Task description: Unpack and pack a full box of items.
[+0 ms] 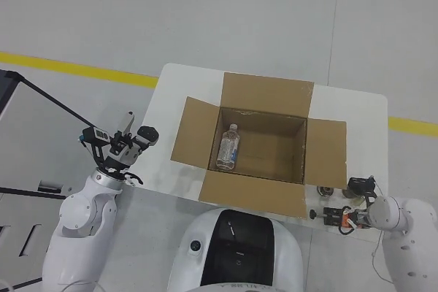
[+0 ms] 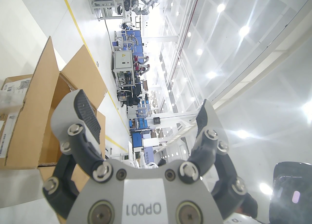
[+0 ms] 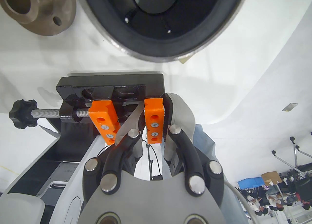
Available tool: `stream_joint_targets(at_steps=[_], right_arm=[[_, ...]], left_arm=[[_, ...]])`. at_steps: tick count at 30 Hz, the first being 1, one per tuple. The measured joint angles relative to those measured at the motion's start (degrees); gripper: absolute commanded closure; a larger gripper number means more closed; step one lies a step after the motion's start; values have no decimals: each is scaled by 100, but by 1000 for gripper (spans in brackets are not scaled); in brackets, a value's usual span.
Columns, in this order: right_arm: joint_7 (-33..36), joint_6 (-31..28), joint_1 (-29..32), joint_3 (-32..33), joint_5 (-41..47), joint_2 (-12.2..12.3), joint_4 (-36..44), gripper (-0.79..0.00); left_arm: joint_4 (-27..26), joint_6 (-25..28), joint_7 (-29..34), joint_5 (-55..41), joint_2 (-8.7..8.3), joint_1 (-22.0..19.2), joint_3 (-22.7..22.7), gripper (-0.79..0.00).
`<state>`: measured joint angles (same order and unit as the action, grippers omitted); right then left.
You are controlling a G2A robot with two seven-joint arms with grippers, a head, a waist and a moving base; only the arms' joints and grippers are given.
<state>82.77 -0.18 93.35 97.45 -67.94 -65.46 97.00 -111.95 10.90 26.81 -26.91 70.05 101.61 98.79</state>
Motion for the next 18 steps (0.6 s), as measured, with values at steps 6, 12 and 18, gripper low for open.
stream_joint_targets(at_steps=[6, 12, 18], right_arm=[[335, -363, 392, 483, 422, 62, 695, 0], [527, -778, 1203, 1529, 1232, 142, 1865, 0], [523, -1354, 1908, 2976, 3149, 271, 2834, 0]], left_arm=[[0, 0, 0, 0, 0, 0, 0, -785], [0, 0, 0, 0, 0, 0, 0, -785], [0, 0, 0, 0, 0, 0, 0, -785]])
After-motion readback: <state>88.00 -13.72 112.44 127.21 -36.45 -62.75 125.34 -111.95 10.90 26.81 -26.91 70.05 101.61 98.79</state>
